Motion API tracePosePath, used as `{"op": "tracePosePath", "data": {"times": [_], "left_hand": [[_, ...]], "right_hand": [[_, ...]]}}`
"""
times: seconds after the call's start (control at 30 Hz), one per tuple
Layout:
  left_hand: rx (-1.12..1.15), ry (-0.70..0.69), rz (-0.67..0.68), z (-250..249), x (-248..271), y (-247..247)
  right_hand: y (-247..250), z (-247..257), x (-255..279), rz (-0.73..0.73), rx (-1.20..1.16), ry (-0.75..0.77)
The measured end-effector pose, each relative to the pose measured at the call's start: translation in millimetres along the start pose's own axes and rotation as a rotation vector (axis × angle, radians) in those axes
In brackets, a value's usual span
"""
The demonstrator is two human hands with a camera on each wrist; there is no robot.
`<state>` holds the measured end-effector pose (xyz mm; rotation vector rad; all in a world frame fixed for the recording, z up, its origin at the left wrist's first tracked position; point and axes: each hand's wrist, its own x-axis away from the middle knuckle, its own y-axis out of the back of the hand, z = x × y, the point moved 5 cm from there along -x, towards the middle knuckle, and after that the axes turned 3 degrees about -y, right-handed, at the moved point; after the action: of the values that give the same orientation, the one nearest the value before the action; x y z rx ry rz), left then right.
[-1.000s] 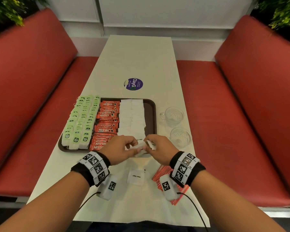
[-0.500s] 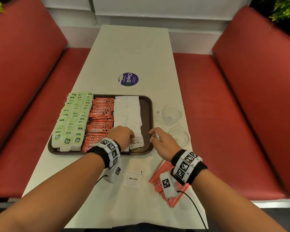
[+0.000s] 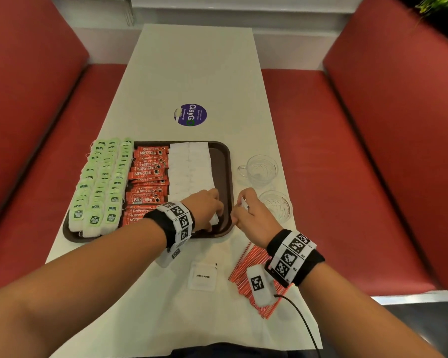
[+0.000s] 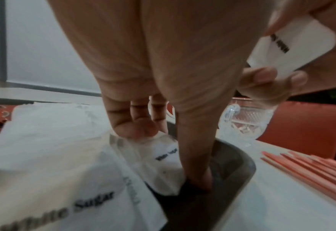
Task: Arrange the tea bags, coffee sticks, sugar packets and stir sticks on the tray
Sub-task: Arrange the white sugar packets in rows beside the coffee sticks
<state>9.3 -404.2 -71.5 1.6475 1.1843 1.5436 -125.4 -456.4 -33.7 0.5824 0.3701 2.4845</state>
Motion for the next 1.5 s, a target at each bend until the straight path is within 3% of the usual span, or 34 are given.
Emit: {"op": "tracePosePath", "data": {"times": [0.37, 0.57, 0.73, 0.83, 0.97, 1.2, 1.5], "left_hand": [[-0.029, -0.091, 0.069, 13, -4, -3], [0.275, -0.132, -0.163, 17, 21, 29], [0.555, -0.095, -0.190, 20, 47, 42], [0.650, -0.070, -0.286, 23, 50, 40], [0.574, 0.047, -0.335, 39, 48, 29], [0.280, 0.177, -0.095, 55, 45, -16], [0.250, 0.325, -0.279, 51, 45, -22]], "right_hand": [[1, 6, 2, 0.005, -0.025, 0.023], [7, 12, -4, -0.078, 0.098, 0.141], [9, 10, -8, -0.123, 0.058, 0.166], [2, 7, -10, -0.078, 0.050, 0.159], [-6, -4, -13, -0.043, 0.180, 0.076], [-27, -18, 5, 0.197, 0.407, 0.098], [-73, -21, 15, 0.420, 0.888, 0.173]]}}
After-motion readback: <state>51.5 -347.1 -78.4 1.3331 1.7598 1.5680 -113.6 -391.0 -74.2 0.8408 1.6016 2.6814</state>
